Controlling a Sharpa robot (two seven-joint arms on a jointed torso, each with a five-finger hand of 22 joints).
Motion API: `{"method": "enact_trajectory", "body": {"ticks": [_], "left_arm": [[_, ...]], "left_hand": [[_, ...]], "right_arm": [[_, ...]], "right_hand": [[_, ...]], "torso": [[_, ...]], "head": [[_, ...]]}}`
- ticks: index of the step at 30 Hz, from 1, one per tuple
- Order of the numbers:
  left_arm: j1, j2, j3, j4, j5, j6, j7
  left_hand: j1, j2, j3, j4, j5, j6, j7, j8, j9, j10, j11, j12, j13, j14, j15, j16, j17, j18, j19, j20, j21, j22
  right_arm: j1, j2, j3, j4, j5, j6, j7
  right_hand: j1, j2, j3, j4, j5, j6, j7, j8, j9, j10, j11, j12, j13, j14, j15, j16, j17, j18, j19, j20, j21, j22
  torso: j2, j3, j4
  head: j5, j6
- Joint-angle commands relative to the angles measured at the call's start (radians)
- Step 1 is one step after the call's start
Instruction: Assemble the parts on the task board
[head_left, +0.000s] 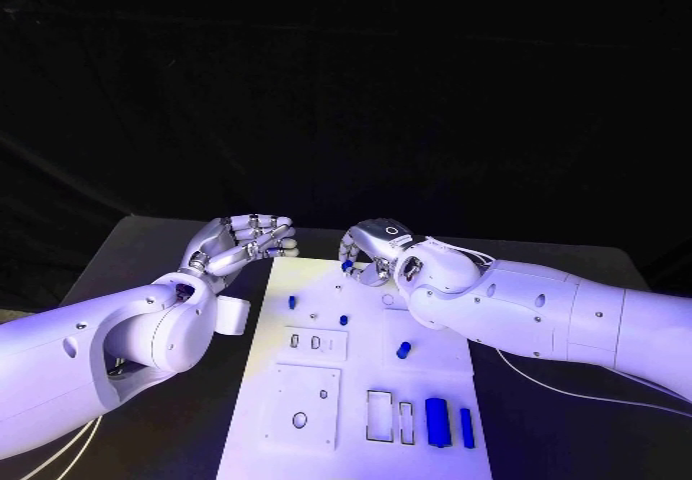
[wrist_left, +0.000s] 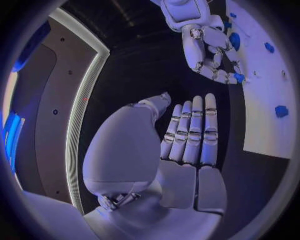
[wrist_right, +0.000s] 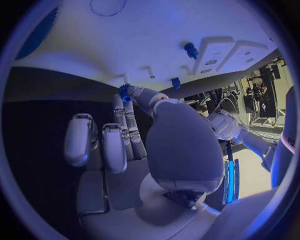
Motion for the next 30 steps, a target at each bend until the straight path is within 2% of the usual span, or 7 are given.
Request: {"method": "enact_trajectory", "body": {"ticks": [1,12,17,26,30], "left_arm": [[0.003,0.002,0.001,0.0,0.003,0.019,0.004],[0.005,0.003,0.001,-0.004,0.003,0.018,0.004],[0.006,0.003,0.001,-0.006,0.003,0.017,0.004],[0.007,0.004,0.001,-0.007,0.003,0.018,0.004],[0.007,0.004,0.001,-0.007,0.003,0.018,0.004]], "left_hand": [[-0.009,-0.003,0.007,0.0,0.001,-0.001,0.005,-0.006,-0.001,0.006,0.0,-0.003,-0.001,-0.005,0.003,-0.003,0.001,0.0,-0.009,0.001,-0.001,-0.001],[-0.009,-0.003,0.007,0.0,0.001,-0.001,0.005,-0.006,-0.001,0.006,0.0,-0.003,-0.001,-0.005,0.003,-0.003,0.001,0.0,-0.009,0.001,-0.001,-0.001],[-0.009,-0.003,0.007,0.0,0.001,-0.001,0.005,-0.006,-0.001,0.006,0.0,-0.003,-0.001,-0.005,0.003,-0.003,0.001,0.0,-0.009,0.001,-0.001,-0.001],[-0.009,-0.003,0.007,0.0,0.001,-0.001,0.005,-0.006,-0.001,0.006,0.0,-0.003,-0.001,-0.005,0.003,-0.003,0.001,0.0,-0.009,0.001,-0.001,-0.001],[-0.009,-0.003,0.007,0.0,0.001,-0.001,0.005,-0.006,-0.001,0.006,0.0,-0.003,-0.001,-0.005,0.003,-0.003,0.001,0.0,-0.009,0.001,-0.001,-0.001]], "right_arm": [[-0.001,0.002,0.0,0.0,0.0,0.032,0.007],[-0.002,0.001,-0.001,0.0,0.006,0.069,0.005],[-0.002,0.003,-0.001,-0.005,0.007,0.07,0.003],[-0.002,0.022,-0.001,-0.028,0.011,0.042,0.006],[-0.002,0.028,-0.001,-0.033,0.014,0.042,0.008]], "right_hand": [[-0.012,-0.003,0.006,-0.002,-0.004,-0.001,0.0,0.002,0.002,0.017,-0.014,0.007,0.016,0.049,-0.003,0.006,0.001,-0.014,-0.001,-0.006,0.006,0.002],[-0.017,-0.006,0.007,-0.001,-0.007,-0.004,0.0,0.002,0.004,0.016,-0.013,0.006,0.017,0.049,-0.002,0.006,0.0,-0.014,-0.001,-0.006,0.007,0.004],[-0.021,-0.008,0.007,0.0,-0.009,-0.007,0.001,0.001,0.006,0.014,-0.013,0.004,0.017,0.049,-0.002,0.007,0.001,-0.014,-0.003,-0.006,0.006,0.002],[-0.041,-0.028,0.028,0.0,-0.028,-0.065,0.025,-0.028,0.013,-0.042,0.011,-0.017,0.006,0.044,0.017,0.006,-0.013,-0.01,-0.019,0.009,-0.008,-0.013],[-0.043,-0.031,0.03,0.0,-0.034,-0.071,0.027,-0.031,0.014,-0.048,0.013,-0.017,0.004,0.044,0.019,0.007,-0.013,-0.01,-0.02,0.012,-0.009,-0.014]], "torso": [[0.001,0.0003,-0.0008],[0.002,0.0003,-0.0011],[0.003,0.0004,-0.0008],[0.004,-0.0004,0.0015],[0.004,-0.001,0.0002]], "head": [[0.002,-0.003],[0.004,-0.006],[0.003,-0.005],[0.001,-0.003],[0.003,-0.005]]}}
